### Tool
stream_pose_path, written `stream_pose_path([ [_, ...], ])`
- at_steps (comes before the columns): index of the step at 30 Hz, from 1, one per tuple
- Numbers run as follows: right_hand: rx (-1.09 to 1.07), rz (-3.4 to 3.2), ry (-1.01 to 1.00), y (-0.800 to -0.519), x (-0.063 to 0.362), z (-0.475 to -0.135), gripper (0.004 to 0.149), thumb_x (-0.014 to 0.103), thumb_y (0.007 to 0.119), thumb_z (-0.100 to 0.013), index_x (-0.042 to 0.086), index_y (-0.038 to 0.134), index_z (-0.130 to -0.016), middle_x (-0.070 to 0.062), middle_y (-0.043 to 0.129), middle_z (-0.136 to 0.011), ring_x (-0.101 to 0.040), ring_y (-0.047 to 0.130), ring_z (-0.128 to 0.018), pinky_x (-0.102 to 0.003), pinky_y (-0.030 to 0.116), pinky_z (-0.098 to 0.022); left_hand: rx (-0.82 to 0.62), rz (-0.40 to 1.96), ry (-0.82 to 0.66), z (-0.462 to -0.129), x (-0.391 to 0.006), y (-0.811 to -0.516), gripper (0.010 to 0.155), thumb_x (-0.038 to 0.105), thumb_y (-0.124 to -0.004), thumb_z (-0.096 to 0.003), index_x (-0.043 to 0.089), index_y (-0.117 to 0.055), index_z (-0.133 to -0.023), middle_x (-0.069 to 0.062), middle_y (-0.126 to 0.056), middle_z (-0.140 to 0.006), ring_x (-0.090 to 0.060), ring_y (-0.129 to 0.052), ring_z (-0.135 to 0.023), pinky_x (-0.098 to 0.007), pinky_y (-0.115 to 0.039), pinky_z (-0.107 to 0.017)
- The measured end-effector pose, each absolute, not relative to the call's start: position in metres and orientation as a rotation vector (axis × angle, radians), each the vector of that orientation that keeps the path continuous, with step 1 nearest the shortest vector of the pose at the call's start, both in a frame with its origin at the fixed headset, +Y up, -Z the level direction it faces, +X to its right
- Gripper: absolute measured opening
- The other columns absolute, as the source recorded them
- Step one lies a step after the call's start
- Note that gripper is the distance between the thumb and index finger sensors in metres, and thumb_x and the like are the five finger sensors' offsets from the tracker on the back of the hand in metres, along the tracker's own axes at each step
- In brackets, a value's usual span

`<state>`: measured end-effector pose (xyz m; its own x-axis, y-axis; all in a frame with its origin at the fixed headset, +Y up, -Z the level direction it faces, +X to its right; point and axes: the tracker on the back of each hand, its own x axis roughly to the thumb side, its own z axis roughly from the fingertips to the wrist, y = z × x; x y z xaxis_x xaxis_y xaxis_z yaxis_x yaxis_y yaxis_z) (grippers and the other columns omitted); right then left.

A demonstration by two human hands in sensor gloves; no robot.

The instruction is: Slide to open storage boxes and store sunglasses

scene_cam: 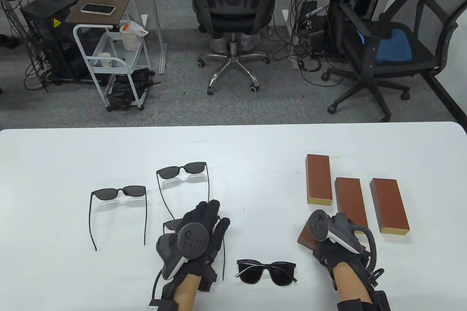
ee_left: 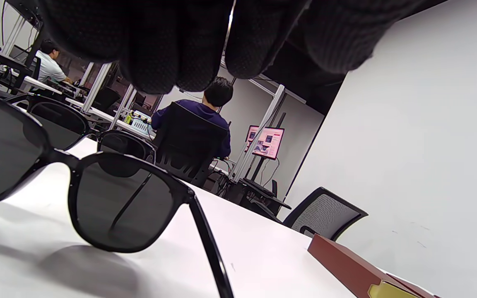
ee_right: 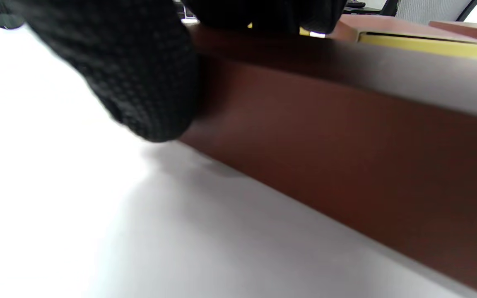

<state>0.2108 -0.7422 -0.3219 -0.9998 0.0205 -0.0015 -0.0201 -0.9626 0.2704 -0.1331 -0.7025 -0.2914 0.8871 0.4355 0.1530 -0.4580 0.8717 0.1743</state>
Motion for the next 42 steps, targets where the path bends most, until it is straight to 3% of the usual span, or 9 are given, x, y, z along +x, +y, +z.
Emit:
stream_pose_path([
  [8, 0.144, 3.057, 0.278, -0.718, 0.191, -0.318, 0.079, 0.036, 0.099, -0.03, 0.023, 0.059, -0.097, -0.015, 0.058, -0.106, -0.041, 0.051, -0.099, -0.06, 0.036, -0.073, 0.226, 0.464, -0.152, -0.288, -0.131, -0.7, 0.07, 0.064, -0.079, -0.0464, 0.031, -0.071, -0.107, -0.007, -0.076, -0.11, -0.037, -0.082, -0.093, -0.06, -0.07, -0.061],
  [15, 0.337, 2.998, 0.117, -0.688, 0.167, -0.308, 0.078, 0.033, 0.1, -0.03, 0.023, 0.059, -0.097, -0.016, 0.056, -0.106, -0.043, 0.055, -0.097, -0.063, 0.038, -0.072, 0.18, 0.464, -0.391, -0.285, -0.114, -0.697, 0.082, 0.069, -0.086, -0.0396, 0.034, -0.064, -0.11, -0.005, -0.069, -0.116, -0.036, -0.075, -0.101, -0.061, -0.069, -0.066],
  [20, 0.511, 2.98, 0.113, -0.673, 0.141, -0.297, 0.078, 0.033, 0.1, -0.03, 0.023, 0.06, -0.096, -0.016, 0.057, -0.106, -0.044, 0.062, -0.093, -0.064, 0.042, -0.071, 0.126, 0.496, -0.549, -0.284, -0.099, -0.696, 0.09, 0.068, -0.091, -0.0354, 0.033, -0.06, -0.112, -0.005, -0.065, -0.118, -0.035, -0.073, -0.104, -0.06, -0.069, -0.069],
  [31, 0.777, 2.828, 0.037, -0.65, 0.109, -0.274, 0.077, 0.033, 0.101, -0.029, 0.023, 0.063, -0.095, -0.016, 0.06, -0.106, -0.043, 0.063, -0.093, -0.062, 0.041, -0.072, 0.032, 0.557, -0.617, -0.285, -0.094, -0.697, 0.102, 0.067, -0.097, -0.0307, 0.03, -0.052, -0.115, -0.007, -0.062, -0.119, -0.034, -0.073, -0.104, -0.059, -0.07, -0.07],
  [42, 0.848, 2.738, -0.017, -0.651, 0.106, -0.272, 0.075, 0.036, 0.1, -0.03, 0.023, 0.065, -0.094, -0.014, 0.059, -0.106, -0.041, 0.061, -0.094, -0.06, 0.04, -0.073, -0.054, 0.642, -0.6, -0.293, -0.102, -0.696, 0.095, 0.056, -0.102, -0.0325, 0.024, -0.06, -0.111, -0.007, -0.073, -0.111, -0.032, -0.085, -0.093, -0.055, -0.076, -0.066],
])
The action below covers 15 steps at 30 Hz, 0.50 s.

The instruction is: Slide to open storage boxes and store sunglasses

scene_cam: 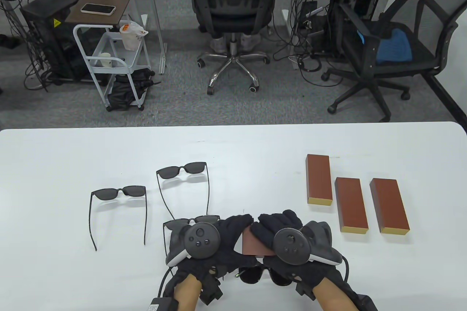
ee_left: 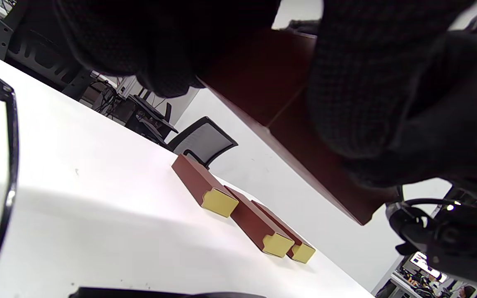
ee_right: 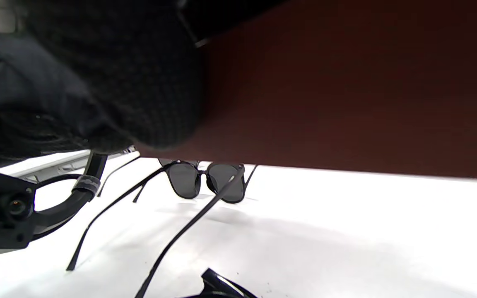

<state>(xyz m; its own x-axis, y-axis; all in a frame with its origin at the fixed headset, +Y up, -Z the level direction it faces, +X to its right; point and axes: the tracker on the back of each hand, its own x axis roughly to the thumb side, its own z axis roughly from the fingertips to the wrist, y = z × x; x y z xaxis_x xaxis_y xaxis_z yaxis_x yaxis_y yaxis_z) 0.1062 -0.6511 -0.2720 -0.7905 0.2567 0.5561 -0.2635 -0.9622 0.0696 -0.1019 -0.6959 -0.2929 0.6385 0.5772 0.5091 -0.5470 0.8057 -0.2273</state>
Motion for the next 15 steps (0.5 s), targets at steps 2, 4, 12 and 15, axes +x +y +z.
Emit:
stream_pose_path([
  [2, 0.835, 2.694, -0.073, -0.651, 0.112, -0.275, 0.076, 0.039, 0.1, -0.029, 0.021, 0.064, -0.094, -0.014, 0.057, -0.106, -0.041, 0.058, -0.095, -0.059, 0.037, -0.073, -0.057, 0.654, -0.579, -0.294, -0.107, -0.694, 0.095, 0.056, -0.102, -0.0327, 0.023, -0.06, -0.111, -0.008, -0.073, -0.11, -0.033, -0.085, -0.093, -0.055, -0.076, -0.066],
  [4, 0.812, 2.674, -0.107, -0.65, 0.12, -0.278, 0.078, 0.04, 0.1, -0.028, 0.021, 0.064, -0.094, -0.014, 0.057, -0.105, -0.04, 0.057, -0.095, -0.059, 0.037, -0.073, -0.052, 0.659, -0.56, -0.296, -0.114, -0.692, 0.095, 0.055, -0.102, -0.0329, 0.023, -0.061, -0.112, -0.009, -0.074, -0.11, -0.033, -0.086, -0.093, -0.055, -0.076, -0.066],
  [12, 0.651, 2.525, -0.096, -0.655, 0.16, -0.292, 0.088, 0.046, 0.1, -0.026, 0.02, 0.057, -0.098, -0.014, 0.05, -0.108, -0.042, 0.05, -0.098, -0.06, 0.033, -0.073, -0.064, 0.693, -0.514, -0.3, -0.132, -0.688, 0.094, 0.054, -0.102, -0.0337, 0.022, -0.061, -0.112, -0.01, -0.073, -0.111, -0.034, -0.085, -0.094, -0.055, -0.076, -0.066],
  [15, 0.601, 2.487, -0.014, -0.661, 0.173, -0.296, 0.09, 0.047, 0.1, -0.026, 0.021, 0.054, -0.099, -0.015, 0.048, -0.109, -0.044, 0.047, -0.099, -0.061, 0.033, -0.074, -0.066, 0.703, -0.513, -0.3, -0.134, -0.688, 0.094, 0.054, -0.102, -0.0342, 0.022, -0.06, -0.112, -0.01, -0.073, -0.111, -0.033, -0.085, -0.094, -0.055, -0.076, -0.066],
])
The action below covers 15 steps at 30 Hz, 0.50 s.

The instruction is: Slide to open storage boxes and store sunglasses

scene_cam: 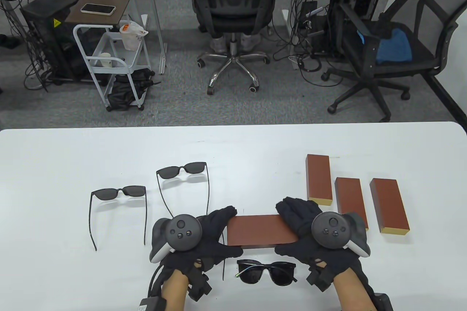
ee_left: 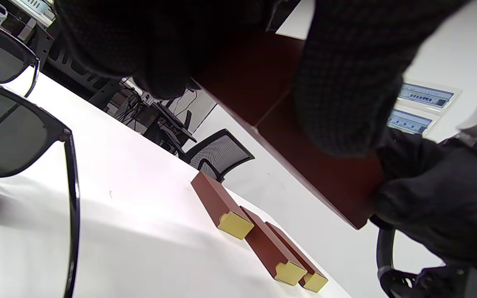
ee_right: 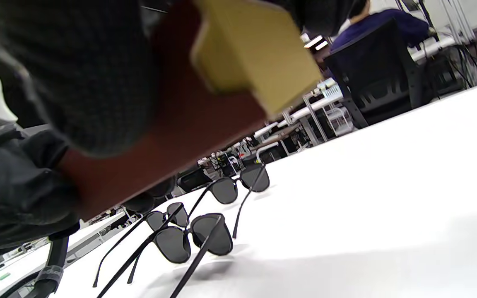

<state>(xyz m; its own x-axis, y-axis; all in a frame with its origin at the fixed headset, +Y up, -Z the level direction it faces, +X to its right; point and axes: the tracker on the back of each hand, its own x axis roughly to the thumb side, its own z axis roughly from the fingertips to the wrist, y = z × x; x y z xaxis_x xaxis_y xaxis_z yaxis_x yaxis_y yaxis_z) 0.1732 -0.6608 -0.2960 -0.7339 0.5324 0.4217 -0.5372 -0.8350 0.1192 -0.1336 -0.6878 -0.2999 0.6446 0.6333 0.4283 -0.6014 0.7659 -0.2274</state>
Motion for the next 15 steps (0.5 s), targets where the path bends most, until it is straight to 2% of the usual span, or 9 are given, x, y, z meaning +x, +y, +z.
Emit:
stream_pose_path([
  [5, 0.597, 2.377, 0.094, -0.672, 0.182, -0.303, 0.091, 0.046, 0.1, -0.027, 0.025, 0.05, -0.101, -0.013, 0.05, -0.109, -0.045, 0.05, -0.099, -0.062, 0.042, -0.073, -0.084, 0.736, -0.512, -0.301, -0.138, -0.69, 0.094, 0.053, -0.102, -0.0344, 0.022, -0.06, -0.113, -0.01, -0.073, -0.112, -0.034, -0.085, -0.095, -0.055, -0.076, -0.067],
  [10, 0.602, 2.264, 0.151, -0.677, 0.183, -0.306, 0.091, 0.042, 0.1, -0.028, 0.026, 0.048, -0.101, -0.014, 0.053, -0.108, -0.043, 0.06, -0.095, -0.061, 0.052, -0.071, -0.106, 0.761, -0.517, -0.303, -0.141, -0.692, 0.094, 0.052, -0.102, -0.0346, 0.022, -0.059, -0.113, -0.01, -0.072, -0.112, -0.034, -0.084, -0.095, -0.055, -0.076, -0.067],
  [15, 0.597, 2.232, 0.158, -0.681, 0.184, -0.308, 0.092, 0.038, 0.102, -0.026, 0.025, 0.049, -0.1, -0.014, 0.055, -0.106, -0.041, 0.062, -0.095, -0.058, 0.053, -0.071, -0.12, 0.775, -0.514, -0.304, -0.143, -0.693, 0.094, 0.051, -0.102, -0.0352, 0.024, -0.058, -0.113, -0.009, -0.07, -0.114, -0.033, -0.083, -0.097, -0.055, -0.075, -0.068],
])
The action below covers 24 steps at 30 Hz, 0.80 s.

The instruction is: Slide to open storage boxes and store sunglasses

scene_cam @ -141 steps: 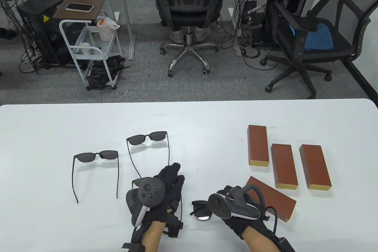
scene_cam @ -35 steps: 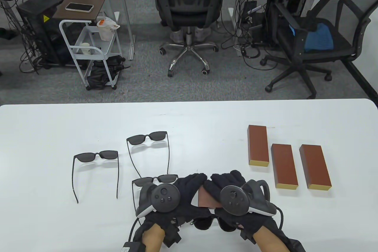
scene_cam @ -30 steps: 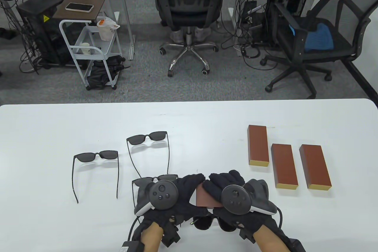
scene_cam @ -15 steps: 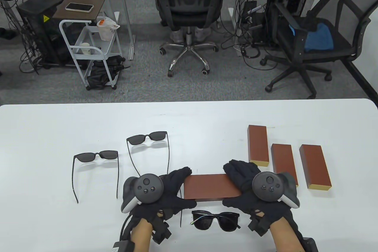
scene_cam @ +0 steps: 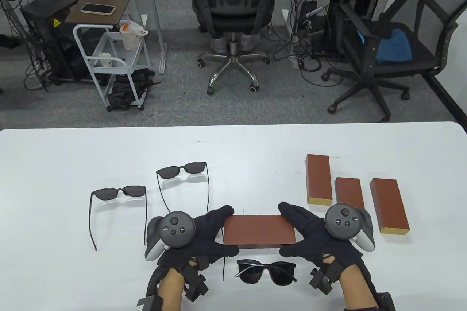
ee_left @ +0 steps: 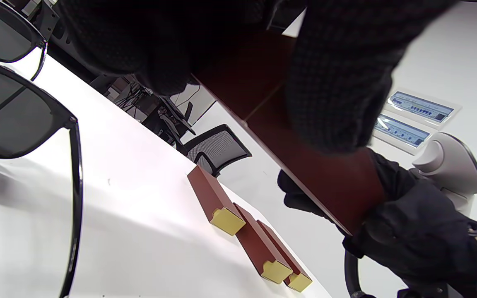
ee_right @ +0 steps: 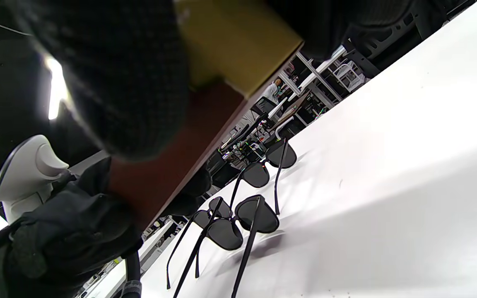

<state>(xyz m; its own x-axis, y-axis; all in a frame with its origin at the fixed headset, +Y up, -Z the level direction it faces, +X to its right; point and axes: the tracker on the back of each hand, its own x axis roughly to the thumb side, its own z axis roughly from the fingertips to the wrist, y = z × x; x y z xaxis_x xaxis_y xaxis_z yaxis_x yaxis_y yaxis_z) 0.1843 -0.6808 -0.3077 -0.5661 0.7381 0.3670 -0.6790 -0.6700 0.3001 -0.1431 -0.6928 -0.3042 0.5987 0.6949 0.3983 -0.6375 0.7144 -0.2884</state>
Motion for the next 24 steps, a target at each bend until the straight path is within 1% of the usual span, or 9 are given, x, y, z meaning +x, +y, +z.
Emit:
stream_pose_path([
  [3, 0.588, 2.258, 0.136, -0.682, 0.184, -0.308, 0.097, 0.039, 0.103, -0.024, 0.024, 0.046, -0.101, -0.014, 0.055, -0.104, -0.038, 0.061, -0.094, -0.057, 0.052, -0.072, -0.126, 0.758, -0.502, -0.305, -0.145, -0.694, 0.094, 0.052, -0.102, -0.0351, 0.025, -0.057, -0.114, -0.007, -0.07, -0.114, -0.032, -0.083, -0.098, -0.054, -0.075, -0.068],
  [12, 0.585, 2.278, 0.147, -0.682, 0.184, -0.308, 0.098, 0.037, 0.104, -0.023, 0.024, 0.047, -0.101, -0.013, 0.056, -0.104, -0.037, 0.063, -0.094, -0.057, 0.052, -0.072, -0.159, 0.745, -0.491, -0.304, -0.147, -0.69, 0.094, 0.05, -0.102, -0.0354, 0.025, -0.057, -0.114, -0.007, -0.069, -0.115, -0.032, -0.082, -0.099, -0.055, -0.074, -0.068],
  [14, 0.58, 2.271, 0.138, -0.682, 0.185, -0.308, 0.097, 0.038, 0.104, -0.023, 0.024, 0.047, -0.101, -0.013, 0.057, -0.104, -0.037, 0.063, -0.094, -0.057, 0.053, -0.072, -0.16, 0.747, -0.487, -0.304, -0.149, -0.689, 0.094, 0.051, -0.102, -0.0356, 0.026, -0.057, -0.114, -0.007, -0.069, -0.115, -0.032, -0.082, -0.099, -0.055, -0.074, -0.068],
  [20, 0.509, 2.234, 0.125, -0.685, 0.197, -0.312, 0.092, 0.032, 0.102, -0.026, 0.025, 0.049, -0.1, -0.012, 0.056, -0.105, -0.04, 0.063, -0.094, -0.058, 0.053, -0.071, -0.171, 0.785, -0.438, -0.305, -0.165, -0.692, 0.094, 0.047, -0.102, -0.0371, 0.025, -0.054, -0.115, -0.008, -0.065, -0.117, -0.033, -0.078, -0.101, -0.056, -0.072, -0.069],
  [24, 0.434, 2.205, 0.147, -0.688, 0.205, -0.314, 0.09, 0.03, 0.102, -0.027, 0.025, 0.049, -0.1, -0.012, 0.056, -0.105, -0.041, 0.067, -0.093, -0.057, 0.059, -0.069, -0.19, 0.819, -0.409, -0.307, -0.174, -0.696, 0.094, 0.046, -0.101, -0.0385, 0.026, -0.052, -0.116, -0.008, -0.062, -0.118, -0.034, -0.076, -0.103, -0.057, -0.071, -0.07],
])
